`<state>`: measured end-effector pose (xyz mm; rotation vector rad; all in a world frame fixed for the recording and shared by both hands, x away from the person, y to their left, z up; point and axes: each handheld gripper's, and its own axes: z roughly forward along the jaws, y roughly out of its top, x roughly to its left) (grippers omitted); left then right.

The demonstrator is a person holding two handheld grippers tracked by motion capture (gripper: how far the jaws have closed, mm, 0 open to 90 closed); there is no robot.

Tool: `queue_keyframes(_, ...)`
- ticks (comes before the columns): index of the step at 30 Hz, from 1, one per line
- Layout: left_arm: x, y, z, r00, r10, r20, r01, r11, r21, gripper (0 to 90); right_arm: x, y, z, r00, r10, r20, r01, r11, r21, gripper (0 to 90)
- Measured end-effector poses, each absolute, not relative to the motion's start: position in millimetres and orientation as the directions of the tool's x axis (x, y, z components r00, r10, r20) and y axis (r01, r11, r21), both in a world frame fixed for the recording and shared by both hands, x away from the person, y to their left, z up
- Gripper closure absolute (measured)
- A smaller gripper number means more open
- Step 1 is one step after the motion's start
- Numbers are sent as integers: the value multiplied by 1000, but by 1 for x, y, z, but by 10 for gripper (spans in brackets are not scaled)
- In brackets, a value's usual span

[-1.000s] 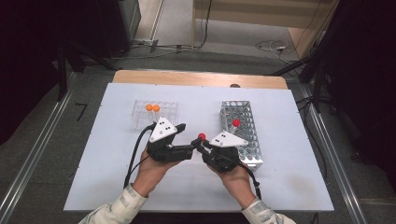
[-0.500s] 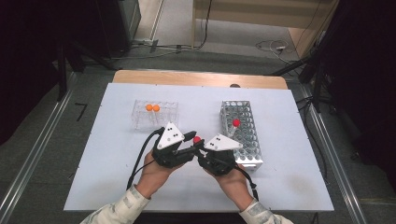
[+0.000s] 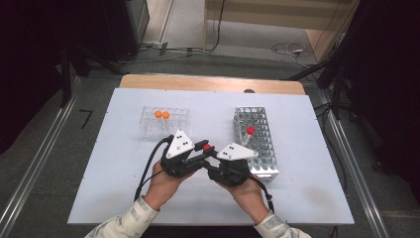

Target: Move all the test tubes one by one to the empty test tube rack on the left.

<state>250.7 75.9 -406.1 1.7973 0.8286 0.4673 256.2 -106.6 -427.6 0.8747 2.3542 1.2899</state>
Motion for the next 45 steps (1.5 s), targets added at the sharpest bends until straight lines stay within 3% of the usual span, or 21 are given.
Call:
queue_keyframes(5,254,85,-405,667,741,-84,324,-187,927,700,256,-116,-425,-759,652,4,349,401,847,354)
queue_keyframes(10,257,97,-402,641,763,-88,328,-168,929,700,255,-131,-424,-740,672,0,360,397,844,293)
queue_keyframes(29,271,170,-383,475,874,-102,337,-73,939,700,249,-194,-426,-663,748,5,404,353,844,275)
queue_keyframes(45,288,205,-374,370,923,-105,334,-28,942,700,251,-205,-427,-632,775,2,414,335,846,276)
